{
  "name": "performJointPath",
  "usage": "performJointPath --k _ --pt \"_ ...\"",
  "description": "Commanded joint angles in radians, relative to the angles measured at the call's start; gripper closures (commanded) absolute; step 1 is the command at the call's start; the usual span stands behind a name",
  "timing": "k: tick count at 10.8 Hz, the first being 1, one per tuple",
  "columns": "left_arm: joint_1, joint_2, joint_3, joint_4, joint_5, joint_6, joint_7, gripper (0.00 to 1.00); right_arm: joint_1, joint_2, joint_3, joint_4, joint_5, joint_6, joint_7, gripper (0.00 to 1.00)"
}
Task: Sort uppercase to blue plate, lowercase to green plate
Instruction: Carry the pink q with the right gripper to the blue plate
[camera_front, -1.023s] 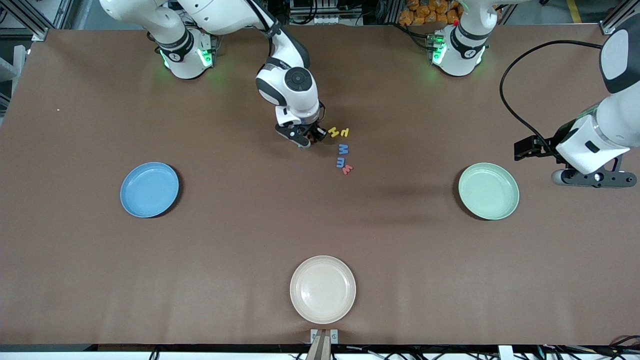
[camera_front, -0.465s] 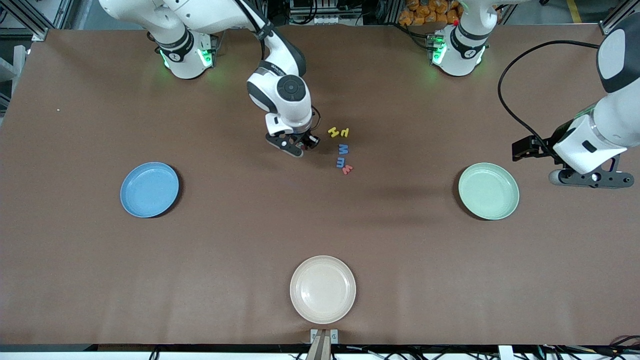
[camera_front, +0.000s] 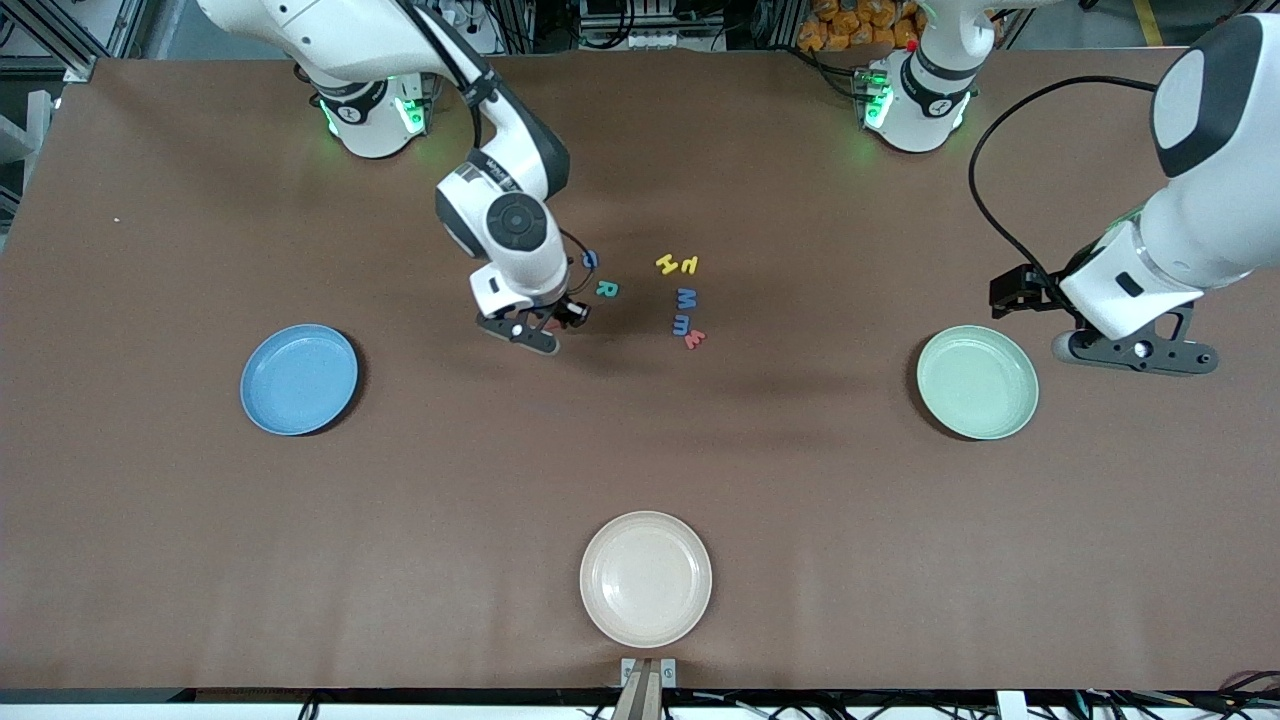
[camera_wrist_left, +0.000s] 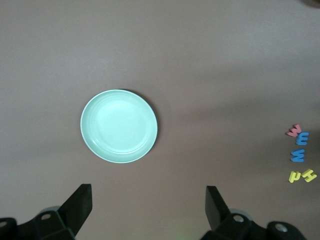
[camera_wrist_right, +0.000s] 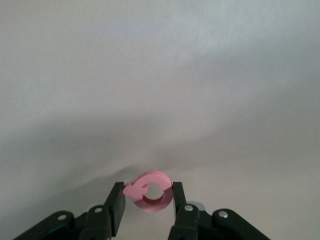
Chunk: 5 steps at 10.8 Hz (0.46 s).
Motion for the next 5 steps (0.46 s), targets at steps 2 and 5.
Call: performJointPath --k 2,5 --pt "0.006 -0.063 -0.048 -0.085 -0.025 0.061 -0.050 0.00 -0.107 -0.032 -0.069 -0.009 -0.011 -0.046 -0.310 0.73" --pt "0.006 -0.061 -0.104 -0.091 -0.023 0.064 -0.127 0.00 -0.115 -0.034 -0.206 0.002 -0.011 -0.048 -0.569 0.73"
